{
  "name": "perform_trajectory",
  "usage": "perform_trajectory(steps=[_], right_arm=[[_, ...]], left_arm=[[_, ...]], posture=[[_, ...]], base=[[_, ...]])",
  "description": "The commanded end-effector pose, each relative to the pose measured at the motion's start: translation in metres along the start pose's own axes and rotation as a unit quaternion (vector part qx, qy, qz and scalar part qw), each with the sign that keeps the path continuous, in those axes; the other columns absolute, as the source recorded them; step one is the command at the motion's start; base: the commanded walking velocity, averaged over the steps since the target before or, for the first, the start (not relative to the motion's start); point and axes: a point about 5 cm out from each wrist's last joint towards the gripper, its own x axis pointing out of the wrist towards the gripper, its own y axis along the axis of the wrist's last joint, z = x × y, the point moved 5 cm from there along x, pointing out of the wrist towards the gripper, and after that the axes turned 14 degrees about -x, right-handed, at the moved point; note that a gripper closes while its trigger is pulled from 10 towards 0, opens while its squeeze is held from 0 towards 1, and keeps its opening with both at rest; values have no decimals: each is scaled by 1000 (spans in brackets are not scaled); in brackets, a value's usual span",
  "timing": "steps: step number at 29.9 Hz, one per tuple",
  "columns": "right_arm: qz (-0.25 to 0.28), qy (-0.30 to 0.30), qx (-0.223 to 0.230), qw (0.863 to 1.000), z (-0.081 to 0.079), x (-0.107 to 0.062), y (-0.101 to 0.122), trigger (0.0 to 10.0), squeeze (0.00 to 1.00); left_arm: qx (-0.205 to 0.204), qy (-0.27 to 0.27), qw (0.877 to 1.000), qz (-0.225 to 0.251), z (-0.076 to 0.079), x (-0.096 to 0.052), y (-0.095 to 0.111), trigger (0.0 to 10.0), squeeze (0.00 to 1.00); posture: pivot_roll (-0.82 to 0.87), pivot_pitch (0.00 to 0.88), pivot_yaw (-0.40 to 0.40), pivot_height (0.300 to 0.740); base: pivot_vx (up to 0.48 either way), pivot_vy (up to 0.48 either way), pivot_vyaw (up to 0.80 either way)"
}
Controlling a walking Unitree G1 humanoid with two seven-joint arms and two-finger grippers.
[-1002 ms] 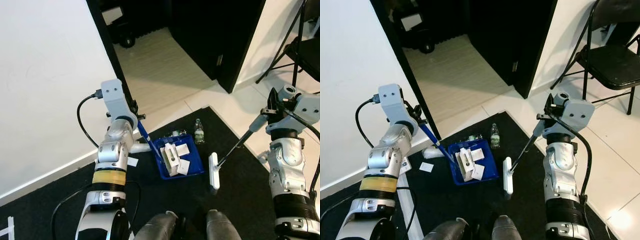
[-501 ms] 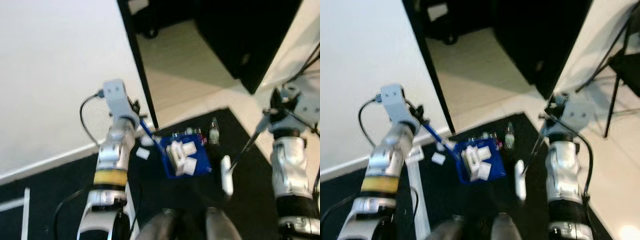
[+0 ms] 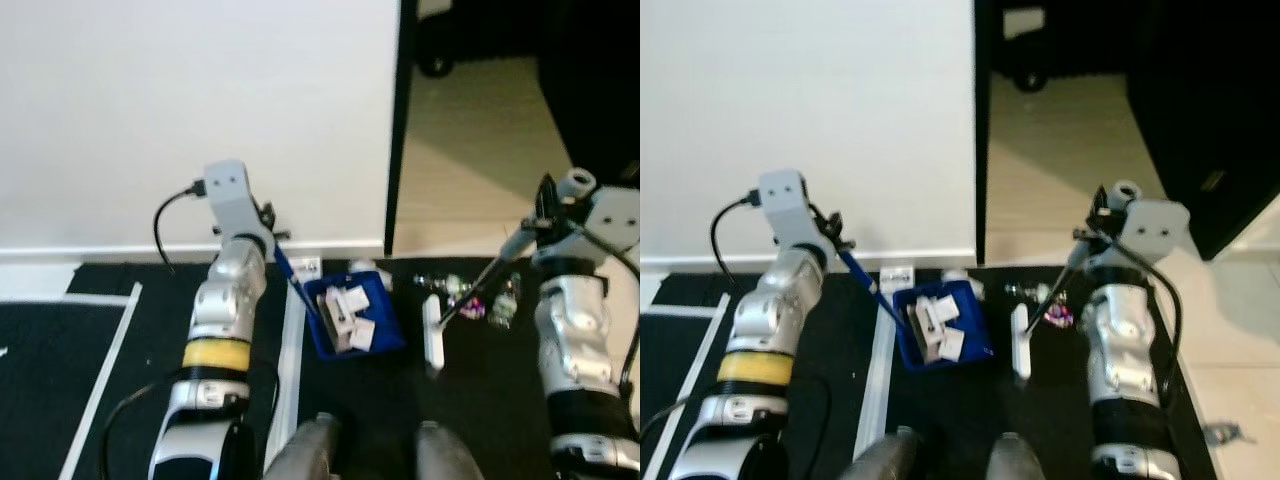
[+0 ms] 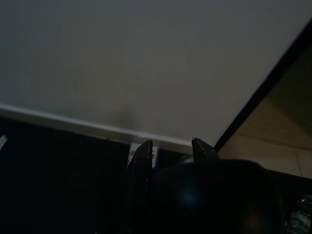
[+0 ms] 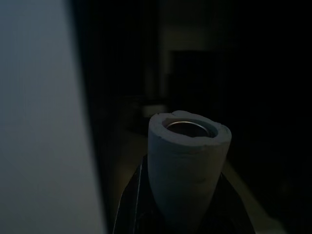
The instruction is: Sweep floor
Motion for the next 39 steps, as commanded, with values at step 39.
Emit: perform_trajectory(steps=[39], right_arm=[[16, 15, 2, 1000, -8, 0, 6, 10000, 0]], left_arm=[[0, -1, 1000, 2, 0, -1, 1, 10000, 0]], posture=[[-156, 98, 59, 740]], base=[[0, 0, 794]])
